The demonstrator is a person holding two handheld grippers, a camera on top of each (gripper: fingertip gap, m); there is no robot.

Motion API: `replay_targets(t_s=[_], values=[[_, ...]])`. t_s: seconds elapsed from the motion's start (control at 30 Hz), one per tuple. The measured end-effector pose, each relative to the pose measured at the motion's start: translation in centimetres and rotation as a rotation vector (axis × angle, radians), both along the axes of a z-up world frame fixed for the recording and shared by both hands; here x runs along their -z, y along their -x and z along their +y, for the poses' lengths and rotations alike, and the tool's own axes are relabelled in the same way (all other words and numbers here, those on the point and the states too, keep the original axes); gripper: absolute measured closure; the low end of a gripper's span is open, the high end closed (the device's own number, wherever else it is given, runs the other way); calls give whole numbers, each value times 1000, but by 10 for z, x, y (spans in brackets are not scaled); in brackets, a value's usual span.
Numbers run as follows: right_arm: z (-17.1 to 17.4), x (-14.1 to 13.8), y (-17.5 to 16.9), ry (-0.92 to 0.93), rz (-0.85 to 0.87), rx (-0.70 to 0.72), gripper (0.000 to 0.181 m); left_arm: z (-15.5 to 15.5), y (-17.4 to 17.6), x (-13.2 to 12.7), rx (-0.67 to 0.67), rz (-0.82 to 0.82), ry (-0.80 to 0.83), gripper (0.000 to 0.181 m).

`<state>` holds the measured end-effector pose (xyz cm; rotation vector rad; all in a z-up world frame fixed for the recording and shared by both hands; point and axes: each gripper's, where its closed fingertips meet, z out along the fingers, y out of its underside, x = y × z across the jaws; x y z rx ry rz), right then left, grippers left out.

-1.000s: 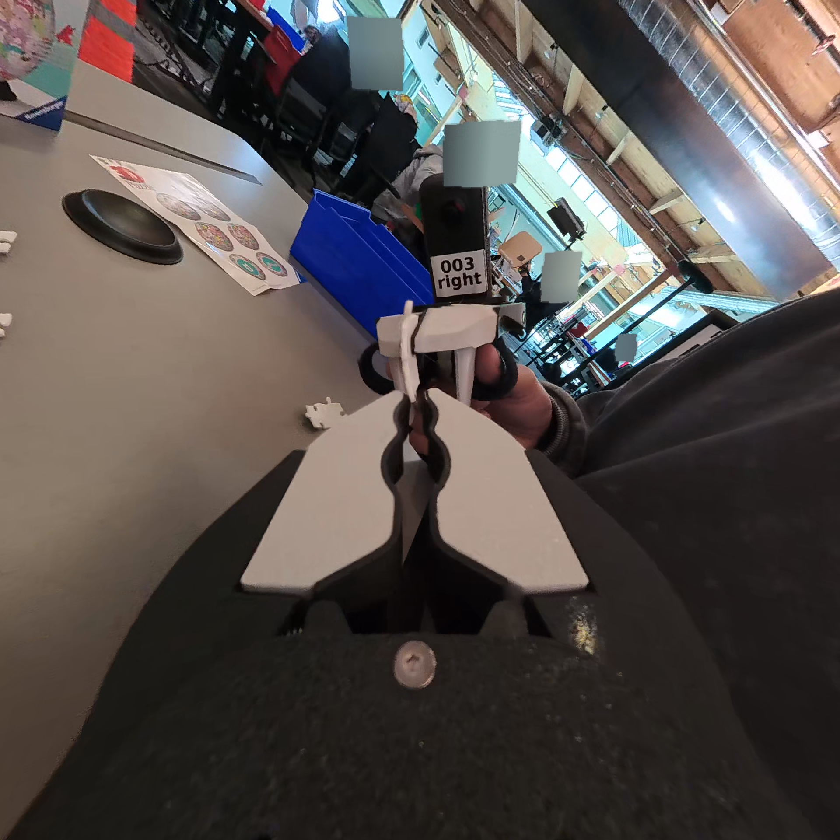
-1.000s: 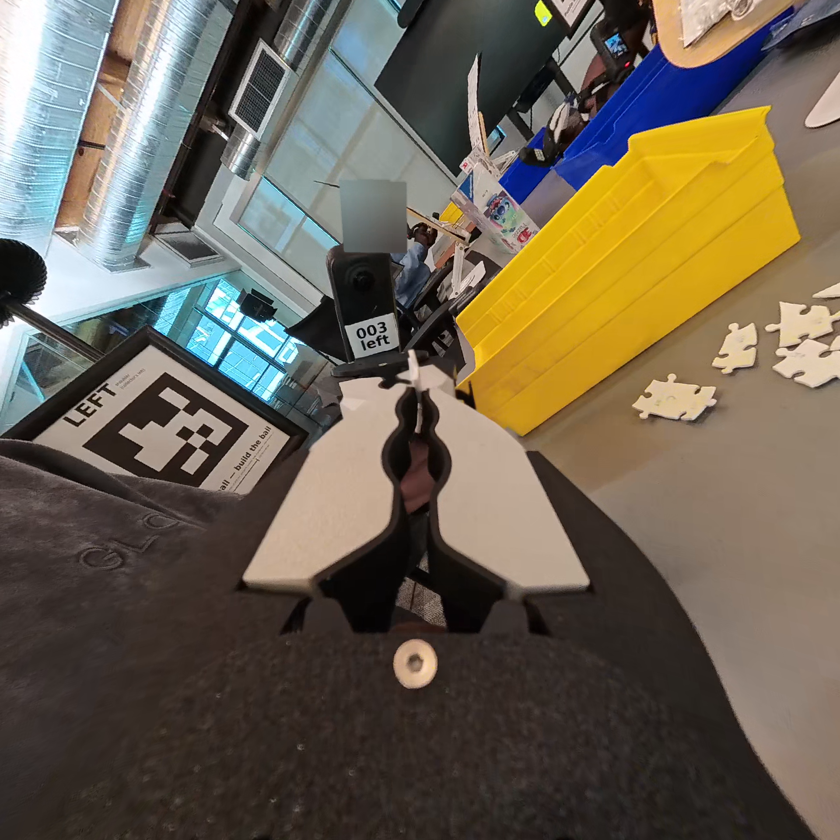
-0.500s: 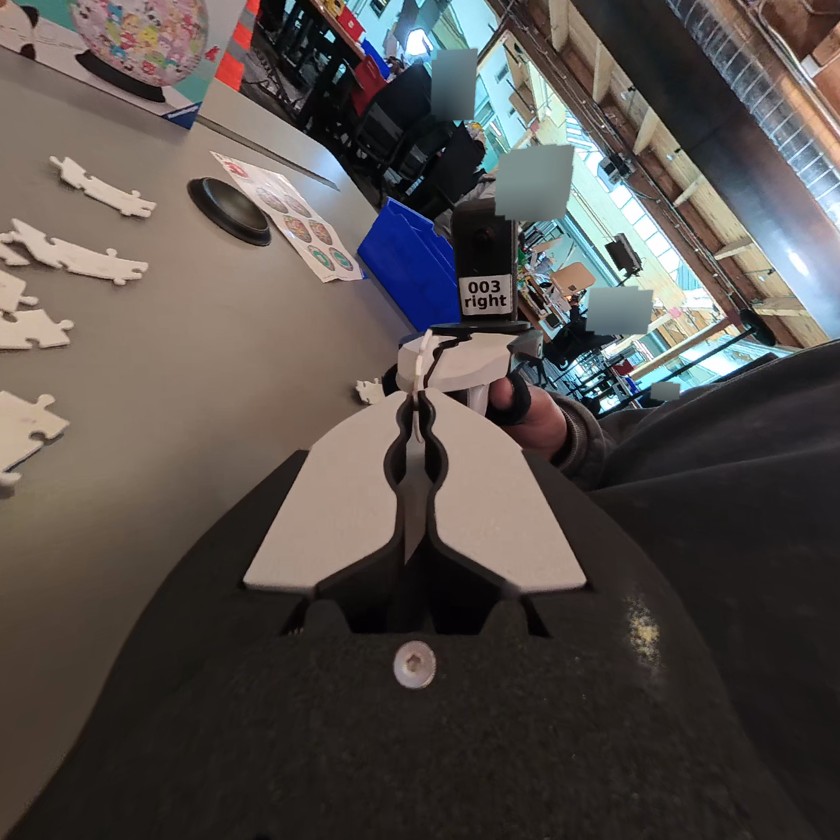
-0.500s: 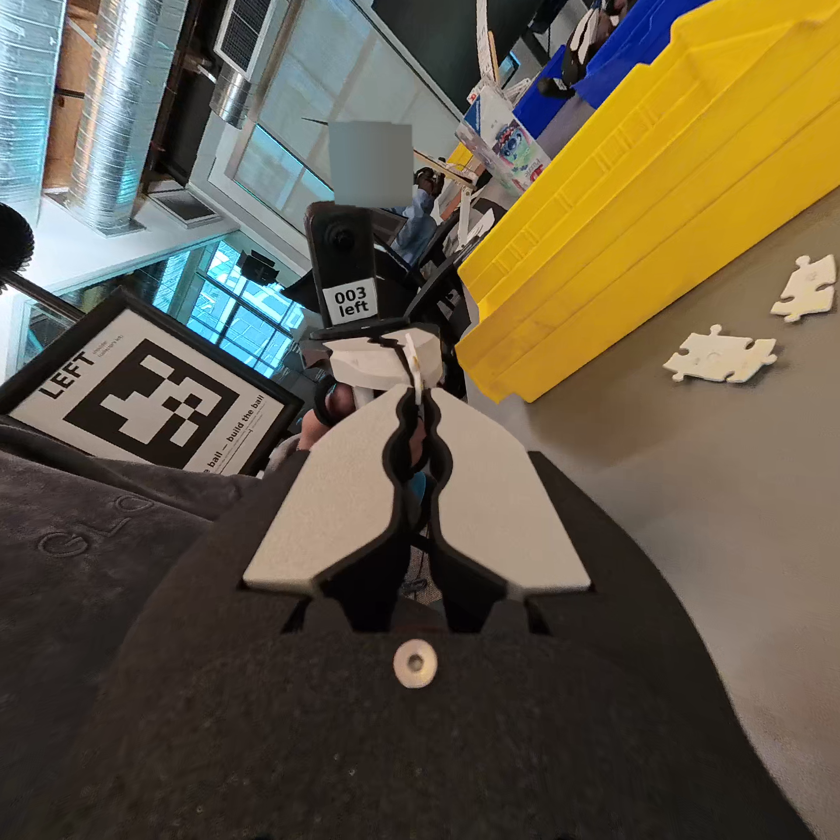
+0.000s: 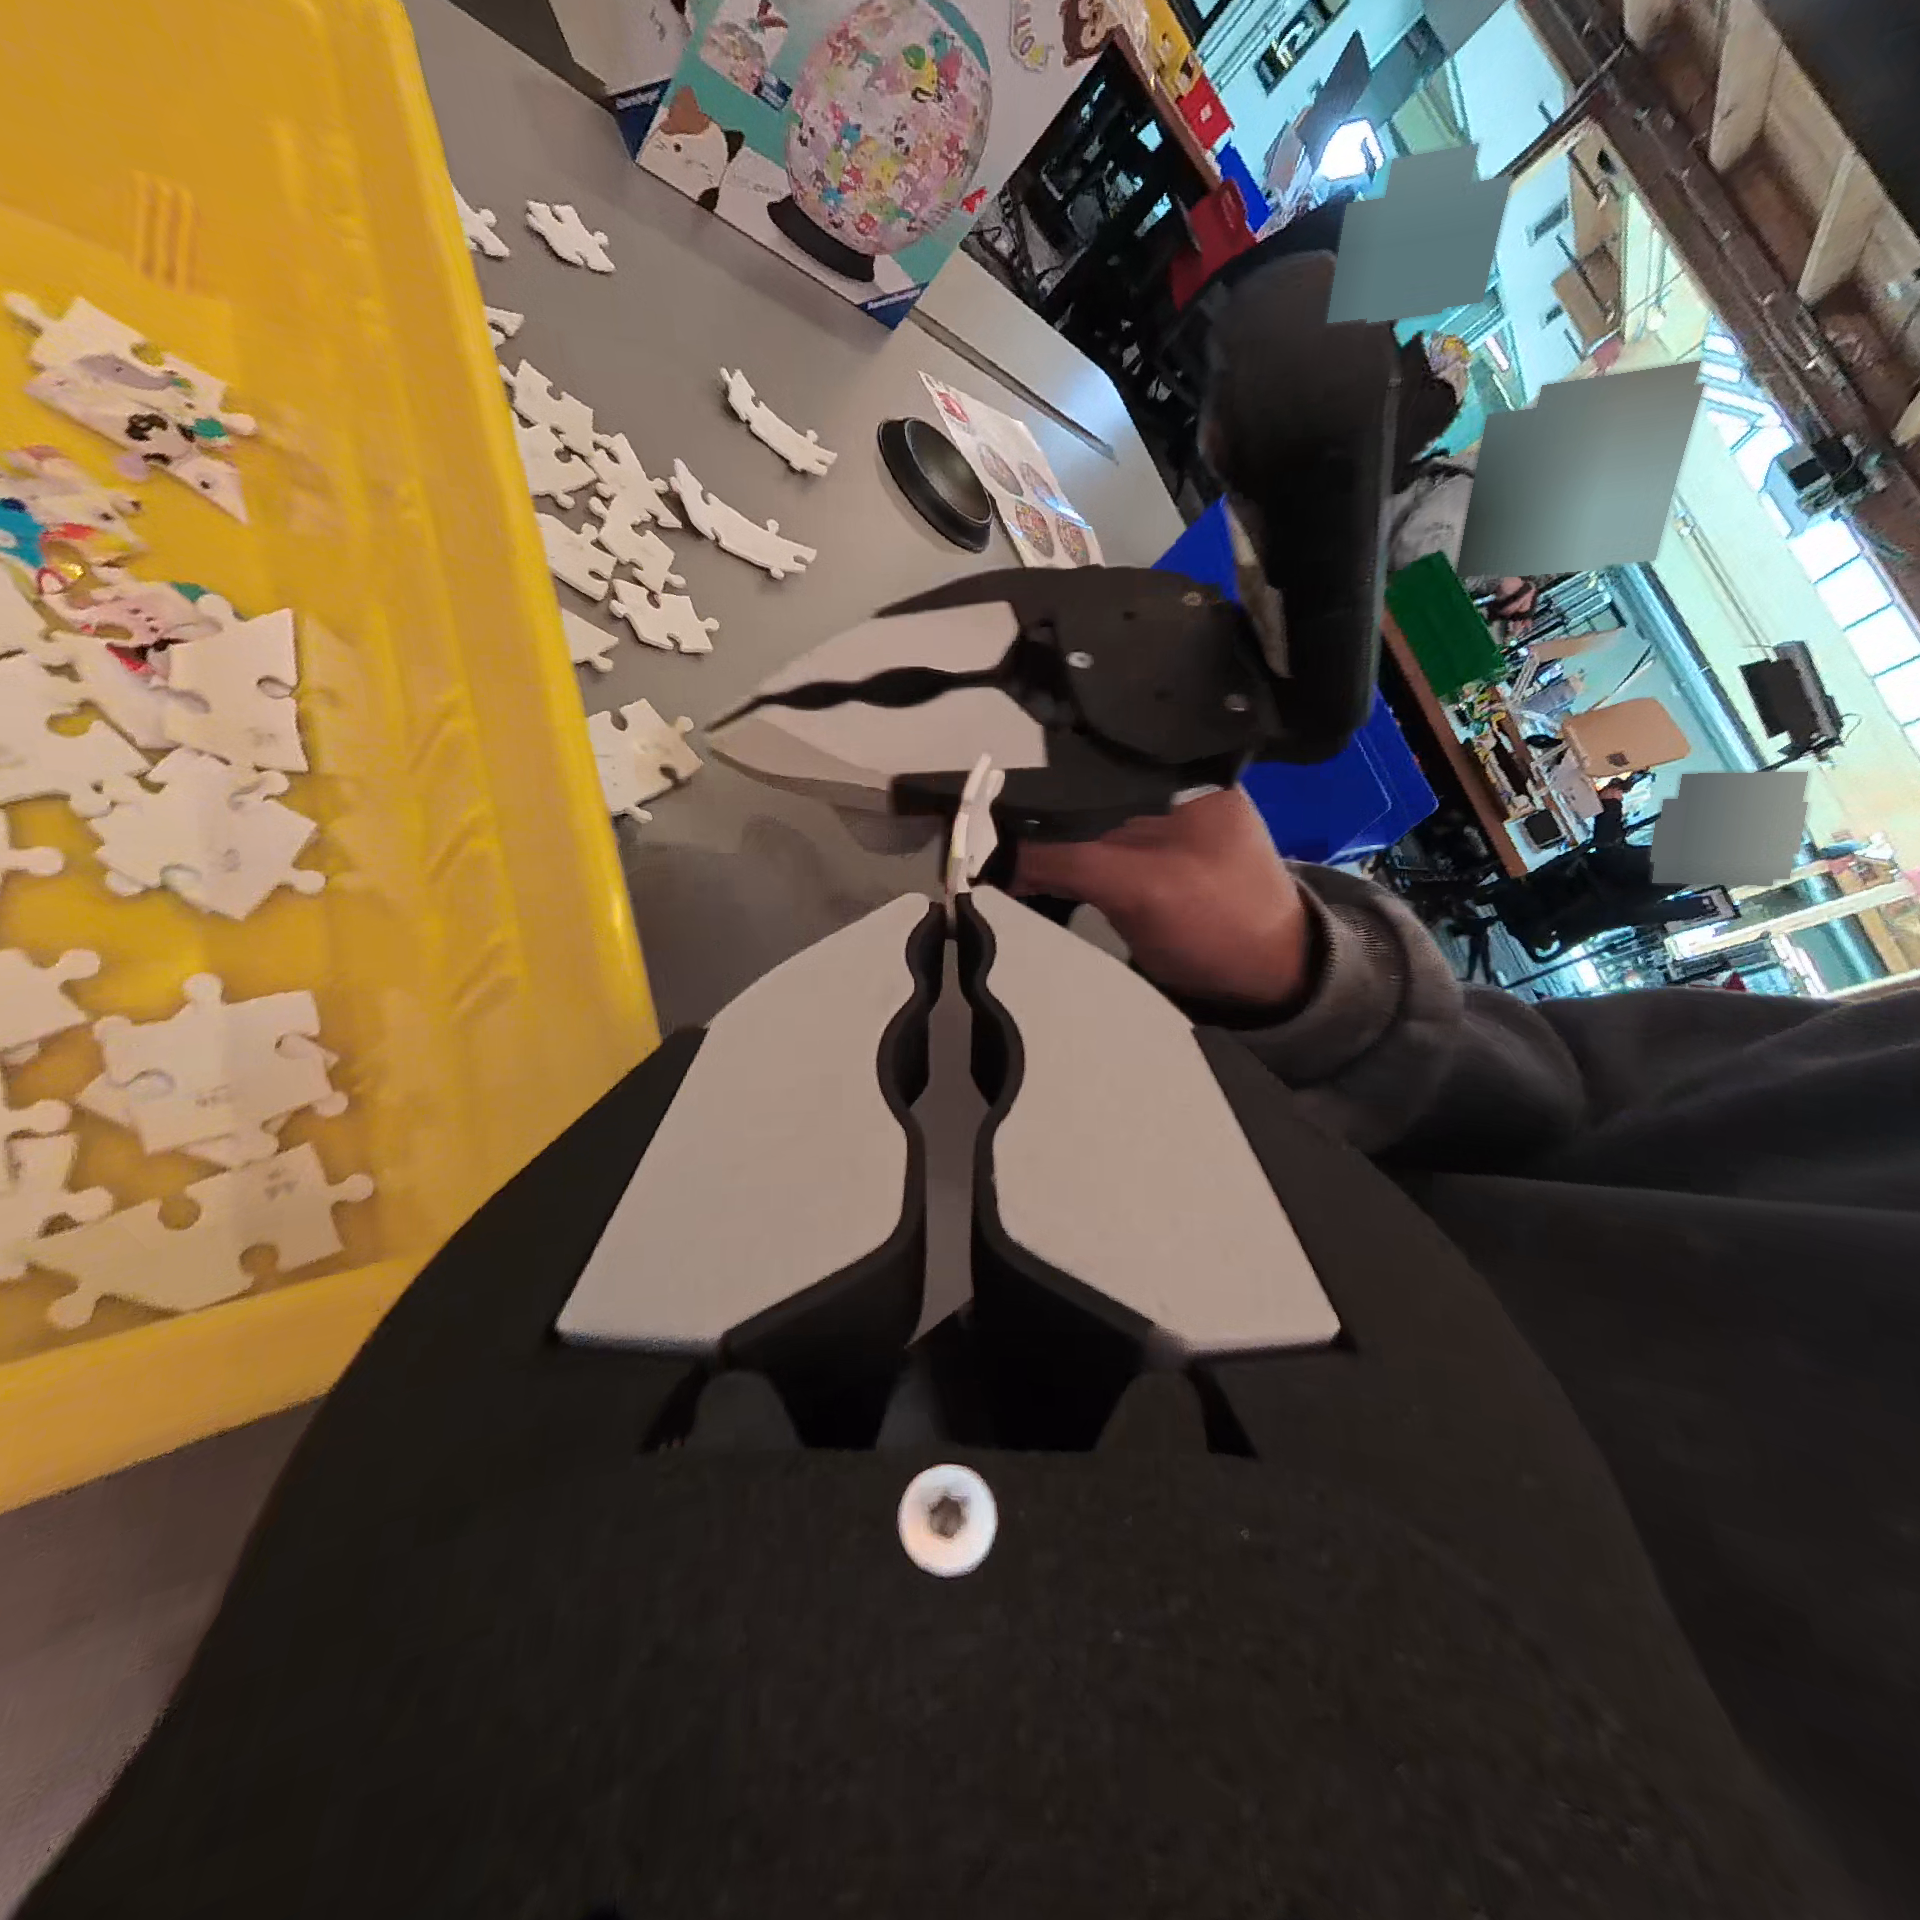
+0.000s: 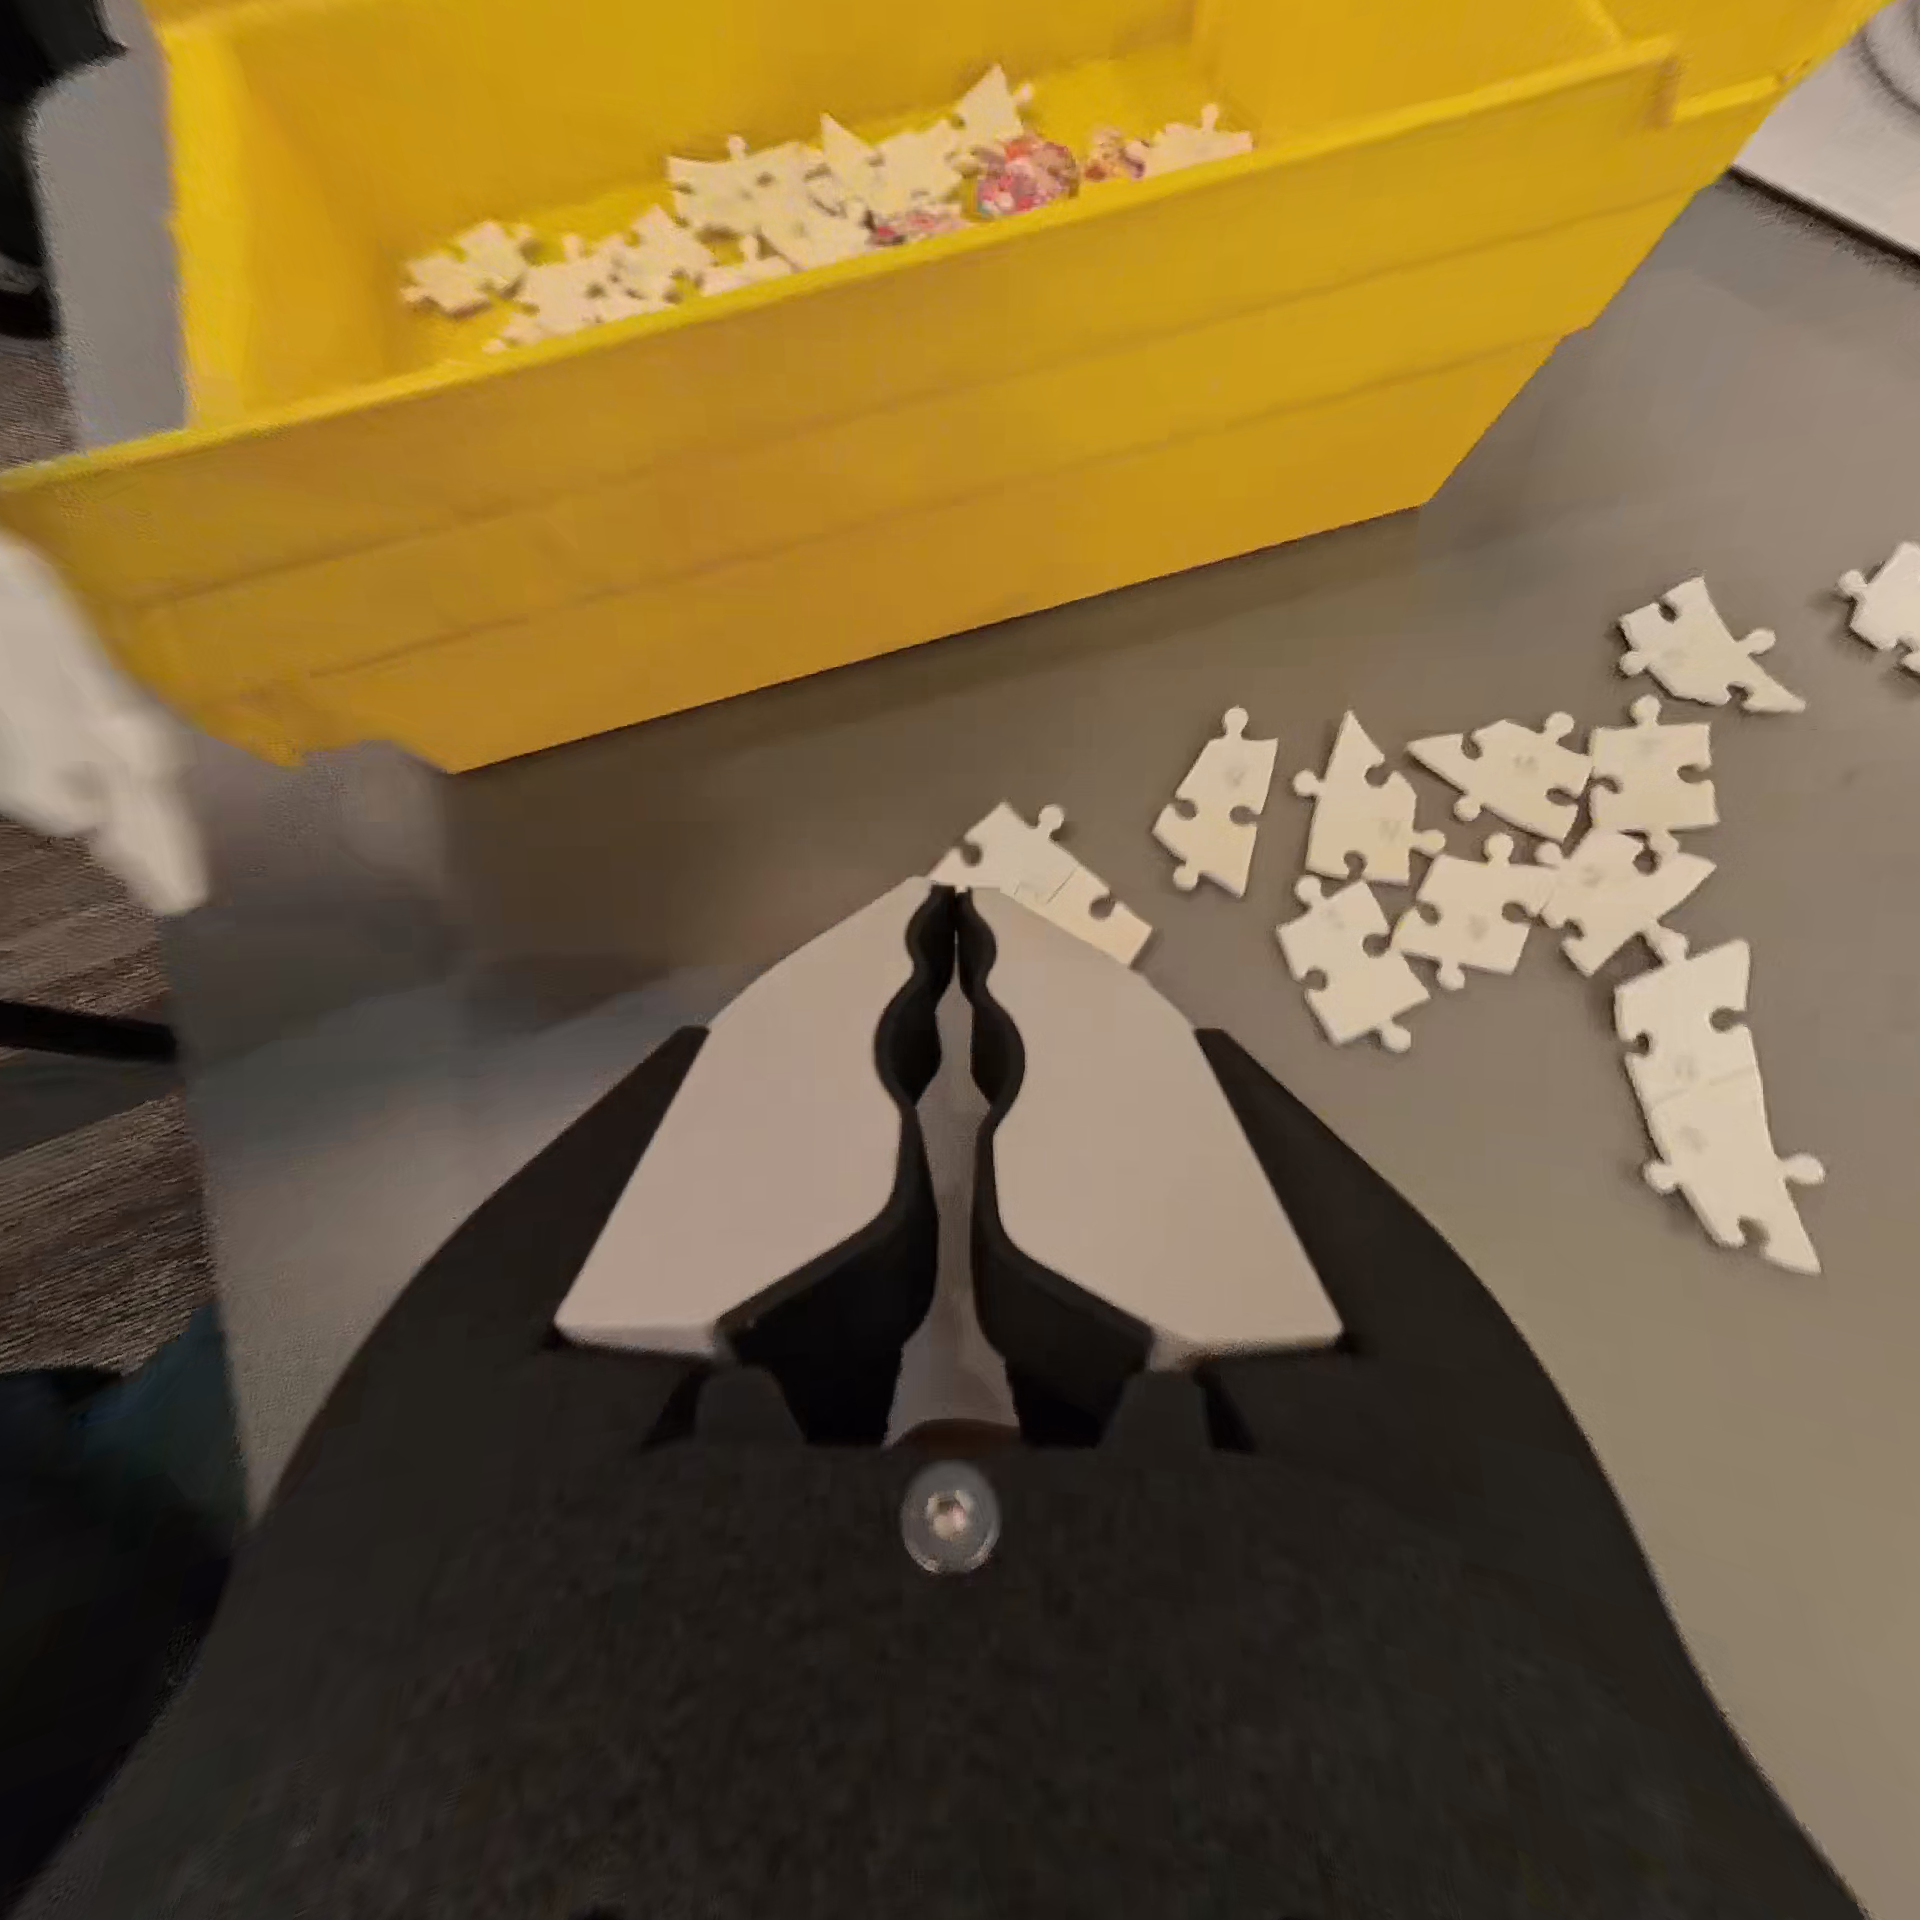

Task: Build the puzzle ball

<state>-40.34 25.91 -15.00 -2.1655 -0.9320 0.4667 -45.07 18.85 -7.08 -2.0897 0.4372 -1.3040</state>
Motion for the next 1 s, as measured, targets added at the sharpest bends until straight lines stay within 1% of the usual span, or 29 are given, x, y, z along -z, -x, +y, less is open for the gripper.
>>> replay_targets(t_s=[0.07, 0.2, 0.33, 0.4, 0.47, 0.57, 0.67, 0.7, 0.83, 1.0], values=[[9, 13, 5, 5, -43, 18, 181, -2, 4, 2, -8, -2, 8, 180], [7, 32, 6, 38, -109, 8, 181, -9, 6, 4, 8, 8, 2, 180], [0, 36, 4, 69, -108, -4, 181, -12, 6, 7, 16, 6, 3, 180], [2, 30, 2, 40, -105, 1, 181, -12, 6, 6, 18, -5, 5, 180], [11, 24, -3, 1, -114, 22, 181, -14, 5, 6, 21, -1, 0, 180], [18, 33, 0, 50, -141, 2, 181, -16, 4, 5, 26, 12, -12, 180], [24, 43, -1, 41, -176, 1, 181, -17, 3, 7, 31, 26, -16, 180], [24, 42, -1, 41, -161, 5, 181, -18, 3, 8, 35, 27, -15, 180], [14, 43, -4, 72, -175, -19, 181, -18, 1, 9, 44, 24, -11, 180], [-21, 43, -25, 129, -247, -122, 181, -22, -1, 17, 67, 61, 2, 180]])
